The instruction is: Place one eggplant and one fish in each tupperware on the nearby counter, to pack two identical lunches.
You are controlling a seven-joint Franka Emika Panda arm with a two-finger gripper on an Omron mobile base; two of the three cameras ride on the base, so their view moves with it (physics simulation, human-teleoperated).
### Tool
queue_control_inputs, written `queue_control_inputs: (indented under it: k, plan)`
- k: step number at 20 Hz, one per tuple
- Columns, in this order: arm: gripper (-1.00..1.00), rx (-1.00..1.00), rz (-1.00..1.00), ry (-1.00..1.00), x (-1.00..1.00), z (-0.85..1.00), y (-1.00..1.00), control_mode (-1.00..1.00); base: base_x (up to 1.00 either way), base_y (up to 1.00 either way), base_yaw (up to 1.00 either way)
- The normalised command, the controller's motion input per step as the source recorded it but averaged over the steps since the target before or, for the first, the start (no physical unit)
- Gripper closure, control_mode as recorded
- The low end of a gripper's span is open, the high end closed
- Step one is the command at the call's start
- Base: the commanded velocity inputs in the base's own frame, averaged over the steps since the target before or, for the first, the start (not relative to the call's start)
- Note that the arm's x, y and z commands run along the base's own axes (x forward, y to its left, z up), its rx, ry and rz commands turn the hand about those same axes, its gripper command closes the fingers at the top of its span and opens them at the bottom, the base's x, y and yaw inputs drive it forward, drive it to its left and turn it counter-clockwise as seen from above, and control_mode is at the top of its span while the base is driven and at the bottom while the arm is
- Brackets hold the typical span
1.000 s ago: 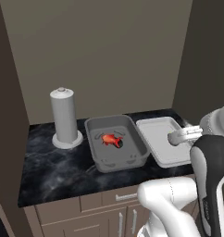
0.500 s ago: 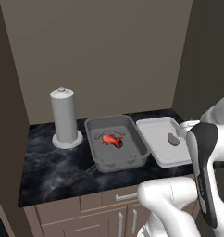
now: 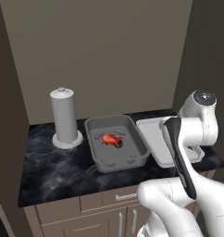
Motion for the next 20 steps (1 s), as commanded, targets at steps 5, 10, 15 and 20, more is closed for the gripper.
queue_control_inputs:
  k: [5,10,15,20]
  plan:
    - [1.00,0.00,0.00,0.10,0.64,-0.42,-0.29,-1.00,0.00,0.00,0.00]
    - [1.00,0.00,0.00,0.09,0.66,-0.37,-0.10,-1.00,0.00,0.00,0.00]
    - [1.00,0.00,0.00,0.00,0.46,-0.48,0.00,-1.00,0.00,0.00,0.00]
    - [1.00,0.00,0.00,0.00,0.30,-0.52,-0.11,-1.00,0.00,0.00,0.00]
